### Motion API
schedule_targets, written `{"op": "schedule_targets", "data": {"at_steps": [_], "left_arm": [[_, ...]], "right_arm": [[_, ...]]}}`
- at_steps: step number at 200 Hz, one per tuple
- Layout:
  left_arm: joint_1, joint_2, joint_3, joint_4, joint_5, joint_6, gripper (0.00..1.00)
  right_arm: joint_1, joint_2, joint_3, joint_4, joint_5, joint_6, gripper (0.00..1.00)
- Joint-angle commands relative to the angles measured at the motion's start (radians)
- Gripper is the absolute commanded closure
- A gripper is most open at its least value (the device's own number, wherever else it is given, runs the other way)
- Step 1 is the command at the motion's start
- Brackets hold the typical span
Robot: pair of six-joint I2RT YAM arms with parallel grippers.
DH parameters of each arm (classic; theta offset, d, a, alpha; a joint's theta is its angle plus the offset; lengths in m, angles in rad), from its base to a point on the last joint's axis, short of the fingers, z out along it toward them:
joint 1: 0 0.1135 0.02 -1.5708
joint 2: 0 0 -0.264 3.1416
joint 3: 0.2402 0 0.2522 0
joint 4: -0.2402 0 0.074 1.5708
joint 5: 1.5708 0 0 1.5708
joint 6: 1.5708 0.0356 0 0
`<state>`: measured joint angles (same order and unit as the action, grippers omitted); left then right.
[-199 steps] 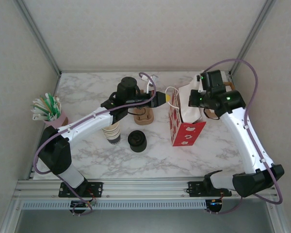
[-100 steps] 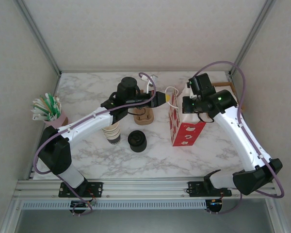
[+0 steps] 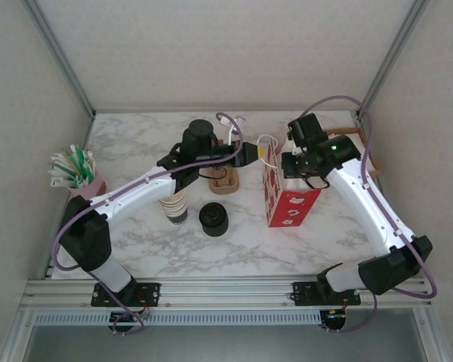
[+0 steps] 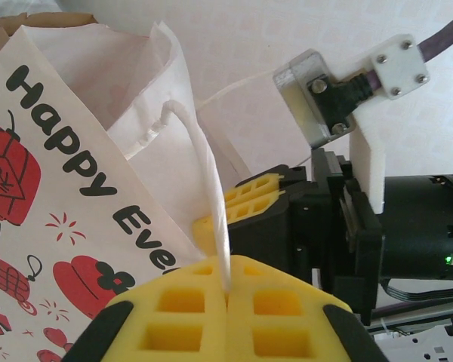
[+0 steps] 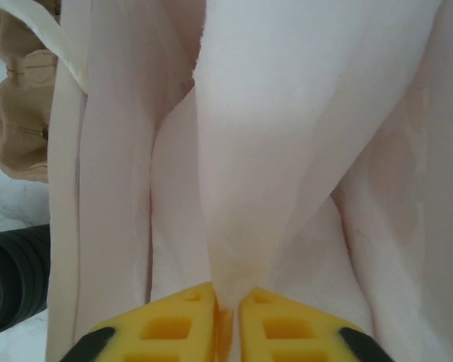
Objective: Pack the takeout coffee
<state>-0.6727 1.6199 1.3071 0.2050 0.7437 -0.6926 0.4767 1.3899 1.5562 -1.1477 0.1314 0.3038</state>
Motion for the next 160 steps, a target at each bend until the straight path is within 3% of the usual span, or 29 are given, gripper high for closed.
{"op": "schedule_targets", "data": {"at_steps": [1,58,115,130,160], "left_arm": [[-0.007,-0.024,0.018,-0.002,-0.008,0.022,1.00],[-0.007,-0.021,0.034,-0.020,-0.009,0.027,1.00],[-0.007,-0.021,0.027,-0.022,-0.018,0.028,1.00],[-0.007,-0.025,0.026,-0.024,-0.020,0.028,0.95],[-0.007,-0.036,0.027,-0.024,-0.024,0.025,0.77]], "right_arm": [[0.007,0.003,0.061,-0.047,0.028,0.002,0.82],[0.005,-0.017,0.122,-0.049,0.075,0.004,0.72],[0.002,-0.014,0.145,0.006,0.056,0.018,0.70],[0.002,-0.030,0.139,0.019,0.036,0.018,0.69],[0.002,-0.091,0.119,0.045,0.024,0.018,0.63]]}}
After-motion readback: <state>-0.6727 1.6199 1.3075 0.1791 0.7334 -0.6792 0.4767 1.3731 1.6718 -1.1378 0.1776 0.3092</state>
